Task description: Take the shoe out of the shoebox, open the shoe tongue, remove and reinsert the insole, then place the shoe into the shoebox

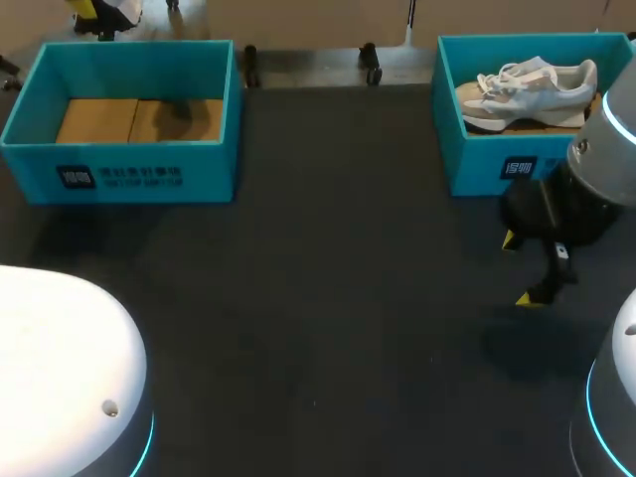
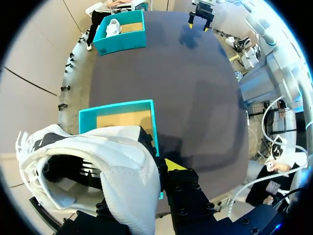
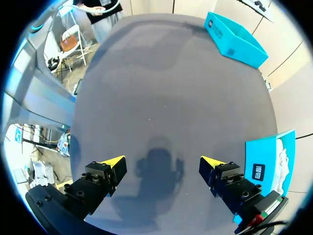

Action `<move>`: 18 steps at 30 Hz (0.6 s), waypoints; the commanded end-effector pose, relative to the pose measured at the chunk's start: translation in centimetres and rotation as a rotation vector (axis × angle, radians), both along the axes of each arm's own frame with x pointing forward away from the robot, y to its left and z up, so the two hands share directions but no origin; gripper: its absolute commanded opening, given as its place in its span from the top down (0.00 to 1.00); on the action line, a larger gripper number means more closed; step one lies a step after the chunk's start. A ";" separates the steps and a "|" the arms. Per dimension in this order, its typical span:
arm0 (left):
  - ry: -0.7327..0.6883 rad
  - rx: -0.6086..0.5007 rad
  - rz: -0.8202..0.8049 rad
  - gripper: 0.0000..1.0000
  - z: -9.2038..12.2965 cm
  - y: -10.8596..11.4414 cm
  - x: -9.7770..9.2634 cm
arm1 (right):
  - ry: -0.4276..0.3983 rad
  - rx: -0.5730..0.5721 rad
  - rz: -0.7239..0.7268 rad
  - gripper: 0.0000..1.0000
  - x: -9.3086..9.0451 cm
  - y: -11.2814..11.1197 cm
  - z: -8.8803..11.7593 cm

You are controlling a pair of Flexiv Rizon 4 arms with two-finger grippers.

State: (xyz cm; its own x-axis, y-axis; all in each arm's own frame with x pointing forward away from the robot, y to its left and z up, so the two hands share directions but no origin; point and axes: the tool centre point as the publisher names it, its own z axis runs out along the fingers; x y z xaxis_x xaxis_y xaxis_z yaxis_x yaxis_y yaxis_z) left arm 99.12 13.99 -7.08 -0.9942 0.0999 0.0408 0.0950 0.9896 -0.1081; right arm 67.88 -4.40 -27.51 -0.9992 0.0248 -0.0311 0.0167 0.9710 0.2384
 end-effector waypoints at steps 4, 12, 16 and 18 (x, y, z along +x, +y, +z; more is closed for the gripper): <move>-0.013 -0.002 0.037 1.00 -0.2 0.9 0.1 | -0.003 -0.001 -0.001 0.00 -0.1 0.0 -0.1; 0.005 -0.032 0.029 1.00 -1.3 3.7 1.1 | -0.003 -0.001 -0.001 0.00 -0.1 0.0 -0.1; 0.005 -0.020 0.015 1.00 -2.0 4.6 2.0 | -0.003 -0.001 -0.001 0.00 -0.1 0.0 -0.1; 0.001 -0.018 0.001 1.00 -2.1 5.0 2.2 | -0.003 -0.001 -0.001 0.00 -0.1 0.0 -0.1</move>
State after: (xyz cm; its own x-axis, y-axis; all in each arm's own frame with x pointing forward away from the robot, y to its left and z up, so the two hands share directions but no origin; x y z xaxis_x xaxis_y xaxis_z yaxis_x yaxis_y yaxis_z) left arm 100.90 18.73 -9.19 -0.9951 0.0915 0.0381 0.0860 0.9882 -0.1265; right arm 67.88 -4.39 -27.51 -0.9992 0.0247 -0.0311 0.0166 0.9710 0.2384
